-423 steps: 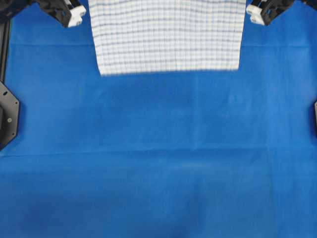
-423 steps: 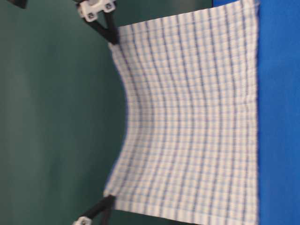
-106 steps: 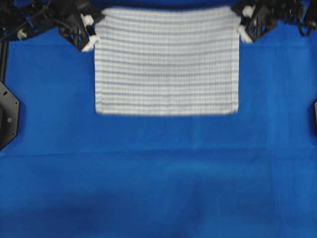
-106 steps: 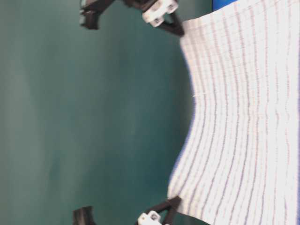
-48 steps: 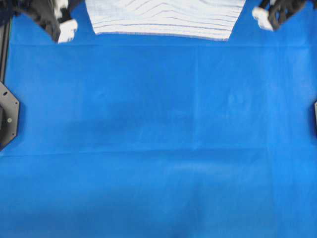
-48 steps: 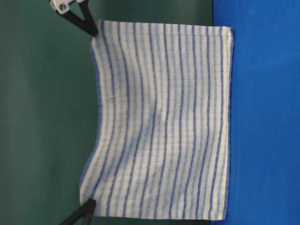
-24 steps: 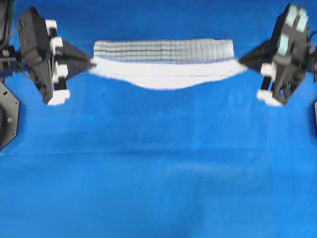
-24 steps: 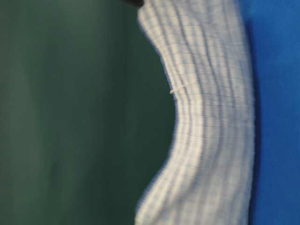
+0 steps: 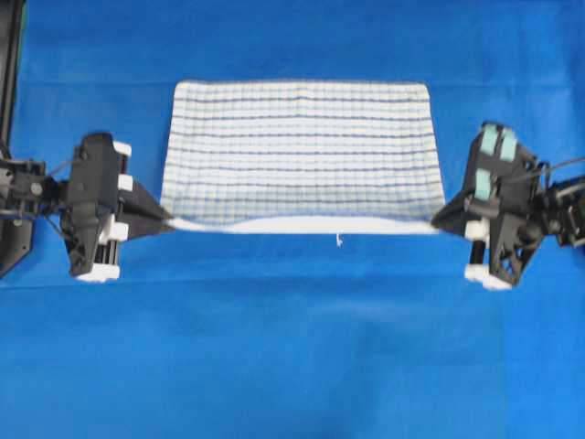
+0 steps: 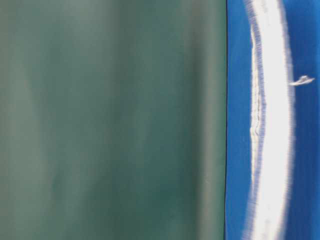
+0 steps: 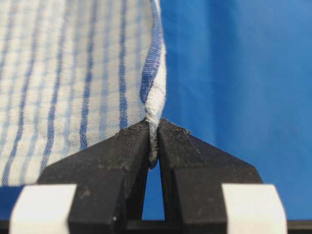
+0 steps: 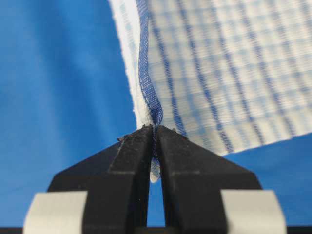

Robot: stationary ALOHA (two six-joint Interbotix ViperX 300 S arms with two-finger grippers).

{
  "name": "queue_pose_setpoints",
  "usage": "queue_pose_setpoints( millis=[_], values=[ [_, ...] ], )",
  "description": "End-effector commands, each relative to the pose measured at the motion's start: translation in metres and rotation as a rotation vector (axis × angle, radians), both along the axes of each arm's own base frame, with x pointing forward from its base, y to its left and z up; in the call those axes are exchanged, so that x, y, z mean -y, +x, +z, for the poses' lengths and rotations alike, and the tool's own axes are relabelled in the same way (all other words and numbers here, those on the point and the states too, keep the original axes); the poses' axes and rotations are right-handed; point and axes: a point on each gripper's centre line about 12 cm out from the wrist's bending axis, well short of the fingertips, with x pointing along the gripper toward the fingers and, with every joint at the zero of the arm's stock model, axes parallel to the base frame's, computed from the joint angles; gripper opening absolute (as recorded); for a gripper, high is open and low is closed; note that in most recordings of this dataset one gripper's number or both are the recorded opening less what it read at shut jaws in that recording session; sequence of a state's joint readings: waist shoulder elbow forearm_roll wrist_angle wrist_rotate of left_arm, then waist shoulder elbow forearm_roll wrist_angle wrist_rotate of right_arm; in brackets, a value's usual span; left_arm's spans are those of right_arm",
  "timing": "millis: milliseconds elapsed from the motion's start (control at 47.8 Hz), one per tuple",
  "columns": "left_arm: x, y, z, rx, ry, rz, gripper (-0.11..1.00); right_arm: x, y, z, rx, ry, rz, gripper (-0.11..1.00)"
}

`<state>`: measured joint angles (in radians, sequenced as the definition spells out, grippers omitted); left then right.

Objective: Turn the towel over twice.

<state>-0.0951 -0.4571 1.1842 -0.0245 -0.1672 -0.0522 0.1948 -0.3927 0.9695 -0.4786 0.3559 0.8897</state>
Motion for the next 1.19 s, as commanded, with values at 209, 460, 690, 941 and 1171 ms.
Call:
queue_pose_setpoints(
  millis=[209,460,690,941,1171],
  values=[
    [0.027,0.015,-0.017,-0.073,0.008,-0.093,0.03,-0.033,0.010,-0.009,-0.027,0.043,0.058,0.06],
    [0.029,0.019,-0.026,-0.113,0.014,-0.100,0.03,-0.035,0.010,-0.028,-0.083,0.039,0.056,0.06],
    [0.034,0.018,-0.035,-0.149,0.007,-0.107,0.10,-0.039,0.012,-0.044,-0.109,0.050,0.071,0.07],
    [0.041,0.021,-0.040,-0.174,-0.029,-0.099,0.71,-0.042,0.016,-0.046,-0.103,0.056,0.080,0.62],
    [0.042,0.023,-0.031,-0.144,-0.034,-0.101,0.84,-0.042,0.018,-0.034,-0.063,0.054,0.091,0.59]
  ],
)
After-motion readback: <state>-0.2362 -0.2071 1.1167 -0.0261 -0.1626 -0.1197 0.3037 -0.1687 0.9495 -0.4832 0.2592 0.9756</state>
